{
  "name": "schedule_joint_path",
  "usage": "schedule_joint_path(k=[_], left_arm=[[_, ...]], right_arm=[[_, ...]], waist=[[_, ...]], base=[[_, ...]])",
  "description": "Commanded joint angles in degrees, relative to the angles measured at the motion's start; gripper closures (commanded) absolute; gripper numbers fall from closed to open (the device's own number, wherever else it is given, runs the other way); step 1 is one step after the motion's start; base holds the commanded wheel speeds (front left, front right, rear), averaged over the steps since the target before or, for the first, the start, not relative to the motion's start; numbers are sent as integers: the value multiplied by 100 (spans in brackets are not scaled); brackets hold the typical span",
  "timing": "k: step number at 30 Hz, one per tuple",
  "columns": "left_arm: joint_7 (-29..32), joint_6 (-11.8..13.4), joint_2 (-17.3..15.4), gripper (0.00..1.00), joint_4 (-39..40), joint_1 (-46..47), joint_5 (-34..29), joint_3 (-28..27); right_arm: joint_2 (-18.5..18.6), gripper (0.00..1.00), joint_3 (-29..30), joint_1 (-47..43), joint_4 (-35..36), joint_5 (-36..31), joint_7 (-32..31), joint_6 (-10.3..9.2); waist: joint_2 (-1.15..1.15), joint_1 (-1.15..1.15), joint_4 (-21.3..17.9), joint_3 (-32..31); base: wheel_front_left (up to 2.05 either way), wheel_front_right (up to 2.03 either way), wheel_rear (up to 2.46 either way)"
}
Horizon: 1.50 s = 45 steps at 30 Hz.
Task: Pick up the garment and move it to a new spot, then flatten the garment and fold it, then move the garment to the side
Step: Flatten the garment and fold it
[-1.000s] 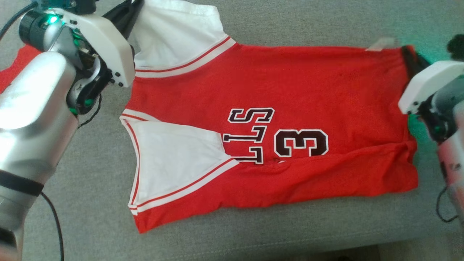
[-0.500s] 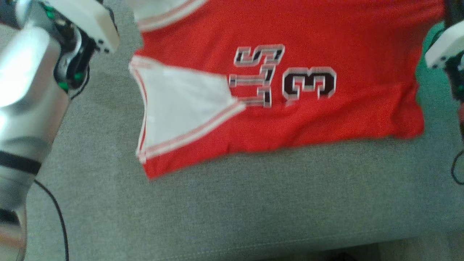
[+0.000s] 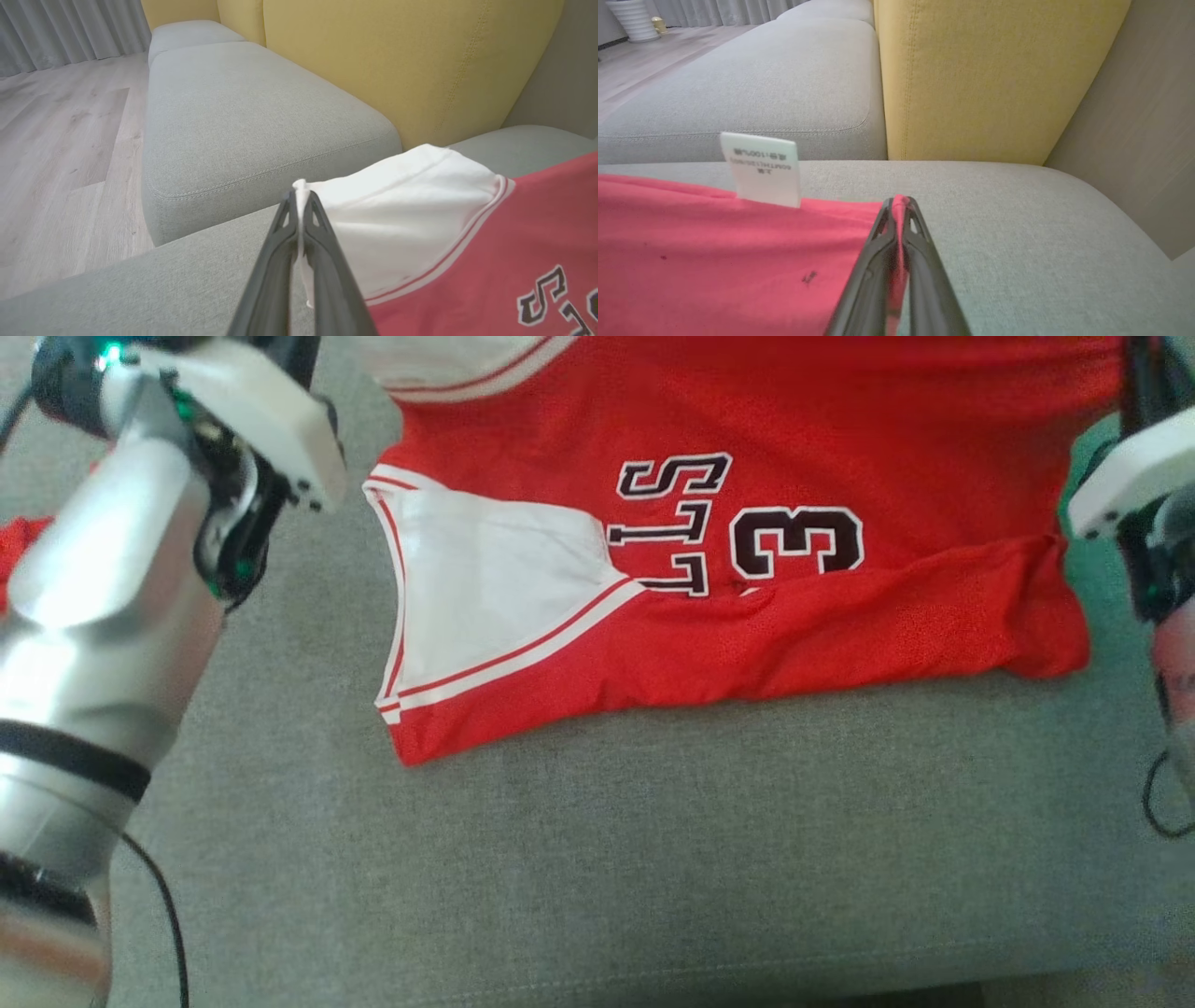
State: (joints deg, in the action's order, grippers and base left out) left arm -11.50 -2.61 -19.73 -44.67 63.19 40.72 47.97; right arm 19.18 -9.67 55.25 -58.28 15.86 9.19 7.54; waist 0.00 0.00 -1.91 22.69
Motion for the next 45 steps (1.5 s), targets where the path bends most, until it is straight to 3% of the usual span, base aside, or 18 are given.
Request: schedule_joint_path(k=[1,7,20,26,34,35,36,37,38,42,45], left_arm=[[-75,-6,-315,100,134,71,-39,-154],[31,-35,-713,100,731,-585,-41,22],[1259,452,-1799,100,3203,-2464,322,517],[1513,610,-1982,100,3601,-2799,333,692],[1710,663,-2047,100,3542,-2929,274,876],[1727,662,-2039,100,3511,-2945,261,908],[1726,673,-2024,100,3481,-2961,252,926],[1693,706,-2006,55,3449,-2970,233,927],[1661,731,-1990,0,3416,-2982,217,931],[1509,834,-1915,0,3319,-3022,235,876],[1208,1049,-1821,0,3266,-3033,333,640]], right_arm=[[99,100,-138,-196,166,82,76,-5],[378,100,-673,-826,461,540,-232,-5],[1513,100,-1670,-2042,1589,1312,-1382,-5],[1906,100,-2059,-2385,2174,1615,-1950,-5],[2194,100,-2441,-2668,2681,1934,-2474,-5],[2199,87,-2449,-2683,2705,1963,-2508,-5],[2199,0,-2441,-2694,2727,1979,-2520,-5],[2192,0,-2425,-2712,2742,2016,-2544,-5],[2188,0,-2426,-2737,2771,2064,-2577,-5],[2197,0,-2179,-2787,2894,2237,-2494,-5],[2059,0,-1792,-2806,3011,2385,-2267,-5]], waist=[[0,0,12,-148],[0,0,53,-523],[0,0,224,-1031],[0,0,194,-1055],[0,0,127,-1080],[0,0,119,-1091],[0,0,112,-1104],[0,0,106,-1117],[0,0,99,-1135],[0,0,98,-1221],[0,0,99,-1319]], base=[[0,0,0],[0,0,0],[0,0,0],[0,0,0],[0,0,0],[0,0,0],[0,0,0],[0,0,0],[0,0,0],[0,0,0],[0,0,0]])
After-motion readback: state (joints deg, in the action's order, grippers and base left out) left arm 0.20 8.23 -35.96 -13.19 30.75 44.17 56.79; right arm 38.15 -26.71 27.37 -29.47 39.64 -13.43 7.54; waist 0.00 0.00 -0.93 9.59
